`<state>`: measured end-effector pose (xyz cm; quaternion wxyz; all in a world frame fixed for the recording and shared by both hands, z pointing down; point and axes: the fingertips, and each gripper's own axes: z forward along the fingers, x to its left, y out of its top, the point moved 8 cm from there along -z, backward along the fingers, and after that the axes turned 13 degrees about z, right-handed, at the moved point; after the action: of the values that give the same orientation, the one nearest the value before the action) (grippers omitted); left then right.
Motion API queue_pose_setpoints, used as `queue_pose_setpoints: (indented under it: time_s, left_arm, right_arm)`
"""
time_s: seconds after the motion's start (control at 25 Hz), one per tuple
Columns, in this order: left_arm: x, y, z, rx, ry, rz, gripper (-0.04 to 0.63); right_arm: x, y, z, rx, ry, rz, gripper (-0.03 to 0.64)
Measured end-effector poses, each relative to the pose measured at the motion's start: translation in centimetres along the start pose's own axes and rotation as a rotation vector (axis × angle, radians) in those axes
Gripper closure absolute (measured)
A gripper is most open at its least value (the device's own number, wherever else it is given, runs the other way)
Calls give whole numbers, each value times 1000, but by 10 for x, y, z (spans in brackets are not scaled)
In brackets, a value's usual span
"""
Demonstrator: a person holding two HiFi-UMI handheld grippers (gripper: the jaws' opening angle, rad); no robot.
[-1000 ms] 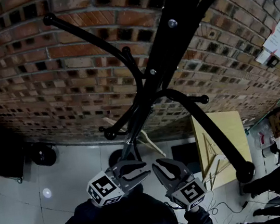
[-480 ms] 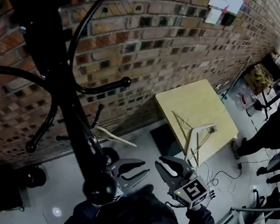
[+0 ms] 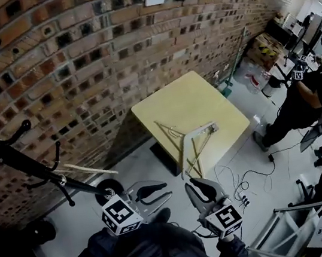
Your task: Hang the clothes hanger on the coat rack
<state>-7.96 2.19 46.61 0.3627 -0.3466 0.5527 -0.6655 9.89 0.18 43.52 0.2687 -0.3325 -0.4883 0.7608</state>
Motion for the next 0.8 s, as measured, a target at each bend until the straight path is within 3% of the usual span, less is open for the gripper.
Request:
queue_pose_setpoints:
  time_s: [0.56, 0.8]
  left_arm:
    - [16, 2, 127, 121, -156, -5, 480]
    - [62, -31, 165, 207, -105, -75, 477]
  right_arm:
    - [-97, -25, -70, -66, -218, 155, 543]
    - [-137, -33, -59, -39, -275, 197, 543]
